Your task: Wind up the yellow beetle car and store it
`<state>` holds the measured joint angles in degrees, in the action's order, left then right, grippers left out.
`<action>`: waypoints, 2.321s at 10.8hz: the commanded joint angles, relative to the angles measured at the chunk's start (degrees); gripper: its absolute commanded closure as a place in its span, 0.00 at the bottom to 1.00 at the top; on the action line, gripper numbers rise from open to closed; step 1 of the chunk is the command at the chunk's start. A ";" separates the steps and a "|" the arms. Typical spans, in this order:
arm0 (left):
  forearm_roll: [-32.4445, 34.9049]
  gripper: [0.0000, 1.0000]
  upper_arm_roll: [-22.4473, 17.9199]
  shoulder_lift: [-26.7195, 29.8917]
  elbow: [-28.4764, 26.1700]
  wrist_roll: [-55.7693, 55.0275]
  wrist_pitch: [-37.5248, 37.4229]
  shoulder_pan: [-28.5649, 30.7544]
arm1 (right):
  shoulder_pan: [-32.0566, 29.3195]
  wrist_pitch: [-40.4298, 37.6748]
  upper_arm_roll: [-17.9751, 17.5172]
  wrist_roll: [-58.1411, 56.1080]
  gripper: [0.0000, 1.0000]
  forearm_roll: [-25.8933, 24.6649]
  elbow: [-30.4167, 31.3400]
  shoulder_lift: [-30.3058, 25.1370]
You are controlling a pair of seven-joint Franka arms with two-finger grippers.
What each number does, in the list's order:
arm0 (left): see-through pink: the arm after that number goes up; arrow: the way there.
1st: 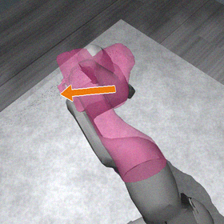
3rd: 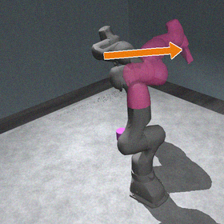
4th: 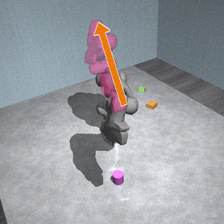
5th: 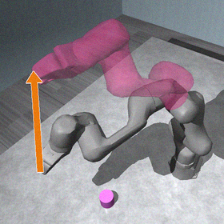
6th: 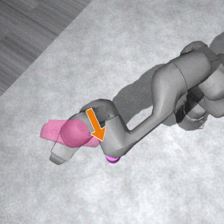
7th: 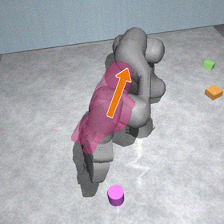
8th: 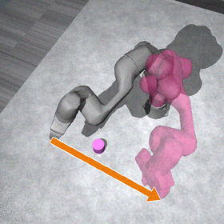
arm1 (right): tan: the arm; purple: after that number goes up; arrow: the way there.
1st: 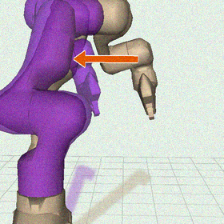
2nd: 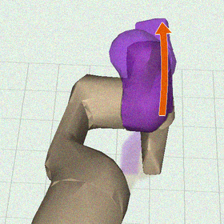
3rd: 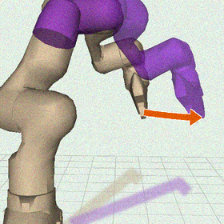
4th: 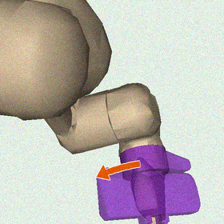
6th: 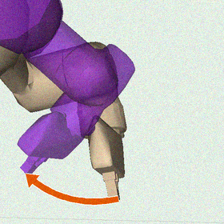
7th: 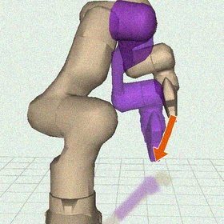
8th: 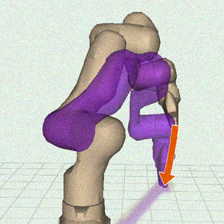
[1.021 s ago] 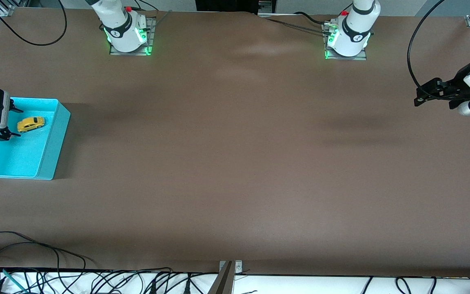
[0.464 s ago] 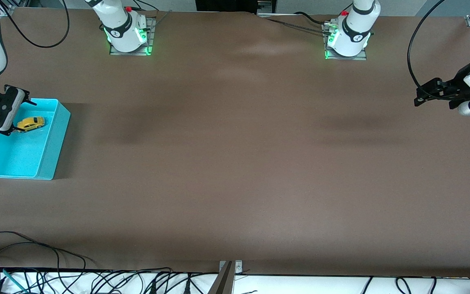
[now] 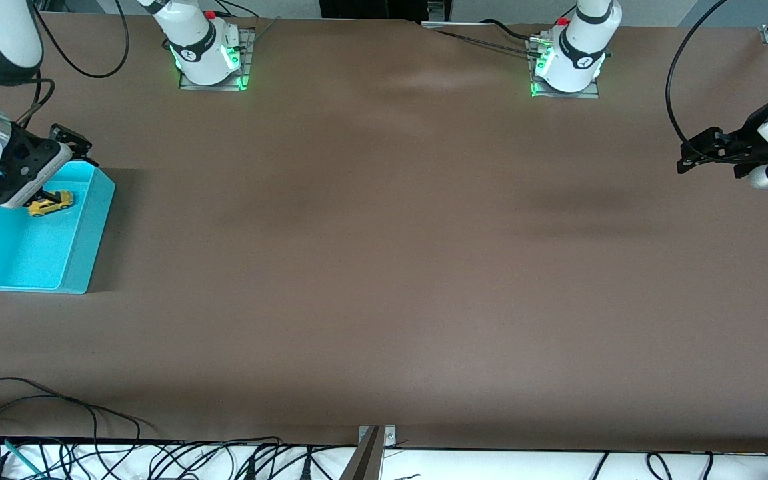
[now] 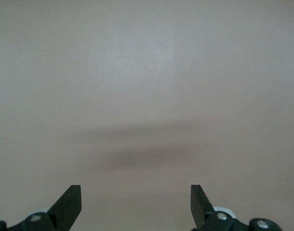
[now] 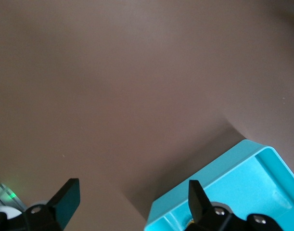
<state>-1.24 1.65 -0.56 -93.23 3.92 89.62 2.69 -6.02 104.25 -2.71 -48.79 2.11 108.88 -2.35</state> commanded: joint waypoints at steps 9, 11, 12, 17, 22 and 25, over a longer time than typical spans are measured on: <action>-1.05 0.00 0.55 -0.68 2.18 -0.76 -1.02 -0.66 | 9.28 -15.22 1.30 44.83 0.00 -2.45 -21.34 3.94; -1.05 0.00 0.55 -0.68 2.18 -0.76 -1.02 -0.66 | 9.10 -17.58 1.73 48.06 0.00 -2.63 -21.07 3.41; -1.05 0.00 0.55 -0.68 2.18 -0.67 -1.02 -0.66 | 9.10 -18.02 1.74 48.60 0.00 -2.63 -21.08 3.40; -1.13 0.00 0.46 -0.68 2.18 -0.67 -1.02 -0.66 | 9.01 -18.20 3.14 48.70 0.00 -2.55 -19.14 2.70; -1.13 0.00 0.46 -0.68 2.18 -0.67 -1.02 -0.66 | 8.57 -20.05 3.32 48.87 0.00 -2.28 -21.60 3.67; -1.05 0.00 0.46 -0.68 2.18 -0.67 -1.02 -0.66 | 8.57 -20.05 3.41 48.61 0.00 -2.46 -21.60 3.67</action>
<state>-1.24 2.35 -0.56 -92.77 3.71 89.62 2.15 2.32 85.88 0.37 -0.63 0.32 89.33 0.47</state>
